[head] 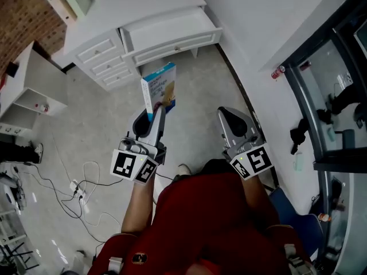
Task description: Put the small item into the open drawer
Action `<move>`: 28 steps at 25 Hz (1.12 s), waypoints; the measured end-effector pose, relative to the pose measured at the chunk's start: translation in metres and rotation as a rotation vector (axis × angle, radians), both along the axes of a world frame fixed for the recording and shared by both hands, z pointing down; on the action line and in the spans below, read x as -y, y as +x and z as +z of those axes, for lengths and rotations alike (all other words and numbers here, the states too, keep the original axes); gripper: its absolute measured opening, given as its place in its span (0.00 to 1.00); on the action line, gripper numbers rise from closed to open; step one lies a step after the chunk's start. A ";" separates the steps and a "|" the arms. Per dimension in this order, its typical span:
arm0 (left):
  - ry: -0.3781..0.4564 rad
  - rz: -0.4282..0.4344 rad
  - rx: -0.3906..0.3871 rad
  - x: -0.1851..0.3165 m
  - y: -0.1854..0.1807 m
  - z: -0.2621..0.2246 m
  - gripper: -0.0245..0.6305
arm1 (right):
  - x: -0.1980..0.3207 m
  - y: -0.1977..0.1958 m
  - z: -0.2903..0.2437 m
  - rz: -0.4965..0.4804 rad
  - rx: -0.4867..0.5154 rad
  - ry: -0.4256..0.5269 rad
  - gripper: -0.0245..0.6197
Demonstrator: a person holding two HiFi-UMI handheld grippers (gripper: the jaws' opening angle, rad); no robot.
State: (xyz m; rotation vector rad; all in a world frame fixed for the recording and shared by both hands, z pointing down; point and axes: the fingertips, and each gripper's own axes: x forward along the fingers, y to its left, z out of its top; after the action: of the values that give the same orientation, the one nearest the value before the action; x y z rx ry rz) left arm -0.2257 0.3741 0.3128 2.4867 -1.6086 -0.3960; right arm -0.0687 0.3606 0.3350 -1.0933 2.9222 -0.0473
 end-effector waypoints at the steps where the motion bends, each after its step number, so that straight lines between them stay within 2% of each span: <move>1: -0.006 0.003 -0.006 0.003 -0.001 0.002 0.16 | 0.002 0.000 0.003 0.006 -0.006 -0.007 0.06; 8: -0.025 0.014 0.004 0.055 0.000 0.008 0.16 | 0.047 0.010 0.010 0.036 -0.012 -0.017 0.06; 13: -0.050 0.003 0.055 0.116 0.002 0.017 0.16 | 0.117 0.014 0.023 0.036 0.019 -0.023 0.06; 22: -0.104 -0.051 0.148 0.284 0.035 0.033 0.16 | 0.287 0.059 0.032 -0.005 0.048 -0.012 0.06; 28: -0.156 -0.087 0.164 0.396 0.063 0.048 0.16 | 0.389 0.093 0.035 -0.047 0.054 -0.030 0.06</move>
State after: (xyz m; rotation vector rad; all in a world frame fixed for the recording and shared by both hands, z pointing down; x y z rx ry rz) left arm -0.1627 -0.0216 0.3603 2.3932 -1.7390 -0.0733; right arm 0.0241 -0.0288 0.3697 -1.0109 2.9074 -0.1196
